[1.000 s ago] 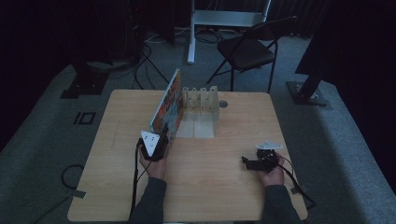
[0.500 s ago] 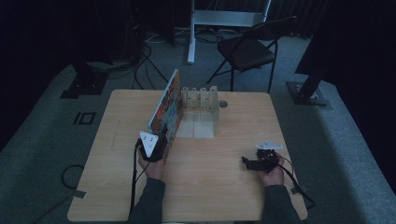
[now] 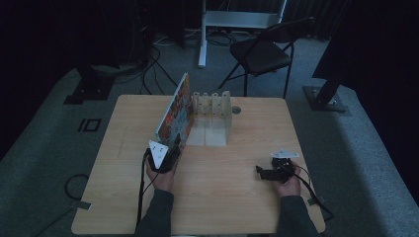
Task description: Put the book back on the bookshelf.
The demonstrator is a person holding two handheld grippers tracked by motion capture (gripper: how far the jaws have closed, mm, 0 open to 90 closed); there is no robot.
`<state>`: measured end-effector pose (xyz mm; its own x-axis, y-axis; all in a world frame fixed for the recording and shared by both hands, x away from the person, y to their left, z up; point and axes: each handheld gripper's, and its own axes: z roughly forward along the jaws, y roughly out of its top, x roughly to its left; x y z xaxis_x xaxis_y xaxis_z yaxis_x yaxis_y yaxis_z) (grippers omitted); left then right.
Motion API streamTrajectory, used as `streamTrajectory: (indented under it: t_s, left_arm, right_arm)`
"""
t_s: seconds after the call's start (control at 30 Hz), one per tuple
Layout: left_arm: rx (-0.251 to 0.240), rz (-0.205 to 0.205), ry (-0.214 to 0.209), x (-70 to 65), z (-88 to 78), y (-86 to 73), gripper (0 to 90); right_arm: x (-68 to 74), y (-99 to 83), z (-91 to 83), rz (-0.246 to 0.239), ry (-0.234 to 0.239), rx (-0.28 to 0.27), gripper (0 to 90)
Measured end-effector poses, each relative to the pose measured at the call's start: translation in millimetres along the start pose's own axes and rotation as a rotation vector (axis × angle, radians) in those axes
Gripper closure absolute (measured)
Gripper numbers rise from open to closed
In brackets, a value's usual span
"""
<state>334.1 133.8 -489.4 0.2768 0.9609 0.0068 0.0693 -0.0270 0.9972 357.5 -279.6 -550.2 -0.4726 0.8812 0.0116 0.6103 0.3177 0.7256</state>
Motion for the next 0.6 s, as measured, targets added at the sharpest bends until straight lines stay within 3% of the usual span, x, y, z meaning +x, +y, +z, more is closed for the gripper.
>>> streamTrajectory:
  t_s: [0.17,0.2,0.4,0.6]
  left_arm:
    - [-0.002,-0.011,0.010,3.5,-5.7,1.1,46.6]
    - [0.000,-0.023,-0.007,4.6,-7.6,1.1,46.4]
    - [0.010,-0.034,-0.016,10.1,-21.1,1.0,36.8]
    - [0.051,-0.062,-0.043,14.3,-33.6,-1.4,30.5]
  right_arm:
    - [0.0,0.0,0.0,0.000,0.000,0.000,13.2]
    - [0.0,0.0,0.0,0.000,0.000,0.000,13.2]
    - [0.0,0.0,0.0,0.000,0.000,0.000,13.2]
    - [0.1,0.0,-0.1,0.000,-0.001,0.000,13.2]
